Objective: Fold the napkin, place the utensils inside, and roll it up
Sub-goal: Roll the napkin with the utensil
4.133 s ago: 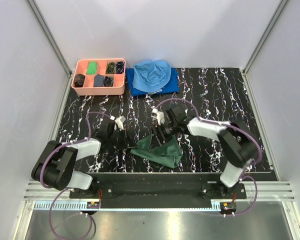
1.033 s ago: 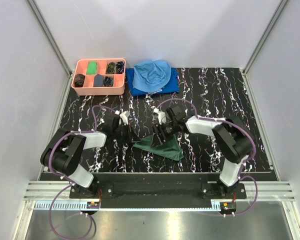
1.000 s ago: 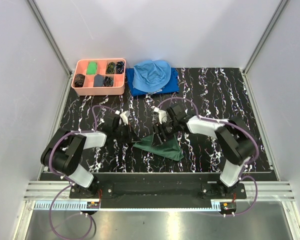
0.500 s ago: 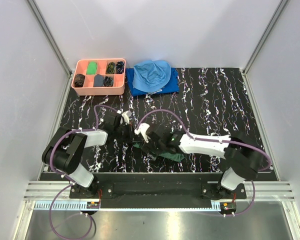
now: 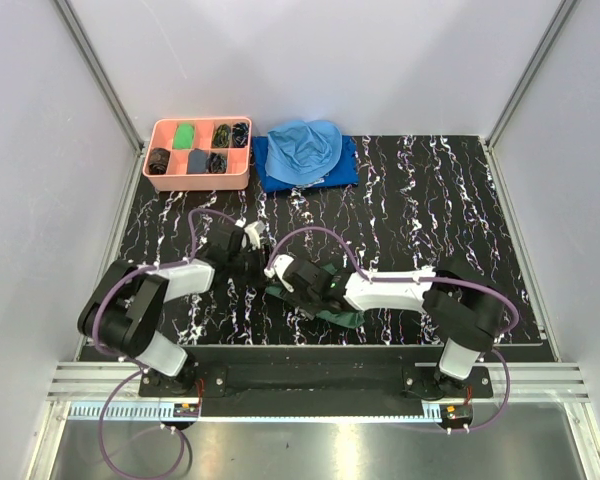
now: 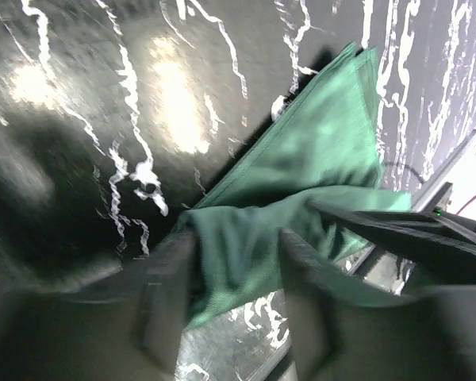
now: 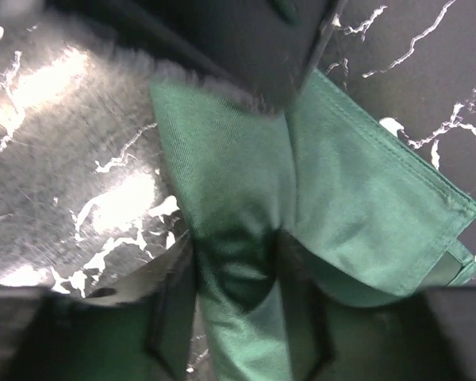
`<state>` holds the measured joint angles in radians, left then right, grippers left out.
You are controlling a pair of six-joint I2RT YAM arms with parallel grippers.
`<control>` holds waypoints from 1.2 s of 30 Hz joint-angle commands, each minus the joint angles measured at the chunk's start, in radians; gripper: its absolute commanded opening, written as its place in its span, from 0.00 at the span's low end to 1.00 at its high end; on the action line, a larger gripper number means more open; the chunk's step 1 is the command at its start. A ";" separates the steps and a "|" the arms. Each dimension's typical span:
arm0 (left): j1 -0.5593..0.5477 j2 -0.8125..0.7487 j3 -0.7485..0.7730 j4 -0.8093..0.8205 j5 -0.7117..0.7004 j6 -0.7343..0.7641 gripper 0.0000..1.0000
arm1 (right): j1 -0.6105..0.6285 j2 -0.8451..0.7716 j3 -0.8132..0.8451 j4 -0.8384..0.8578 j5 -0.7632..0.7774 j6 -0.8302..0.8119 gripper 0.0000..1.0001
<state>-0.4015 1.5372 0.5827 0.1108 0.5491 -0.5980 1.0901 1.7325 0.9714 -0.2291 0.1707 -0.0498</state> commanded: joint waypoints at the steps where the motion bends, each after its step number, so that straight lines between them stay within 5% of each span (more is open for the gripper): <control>1: 0.001 -0.089 0.017 -0.137 -0.119 0.040 0.65 | -0.009 0.044 -0.008 -0.018 -0.077 0.105 0.44; 10: 0.018 -0.282 -0.035 -0.220 -0.281 0.049 0.76 | -0.120 -0.014 -0.120 0.129 -0.400 0.186 0.38; 17: 0.021 -0.390 -0.129 -0.119 -0.206 0.055 0.70 | -0.245 0.018 -0.094 0.132 -0.655 0.176 0.37; 36: 0.010 -0.272 -0.192 0.165 -0.063 0.040 0.59 | -0.475 0.254 0.047 0.116 -1.140 0.196 0.40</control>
<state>-0.3836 1.2362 0.4011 0.1513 0.4320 -0.5610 0.6357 1.9274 0.9806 -0.0834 -0.8867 0.1543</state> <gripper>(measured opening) 0.601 0.400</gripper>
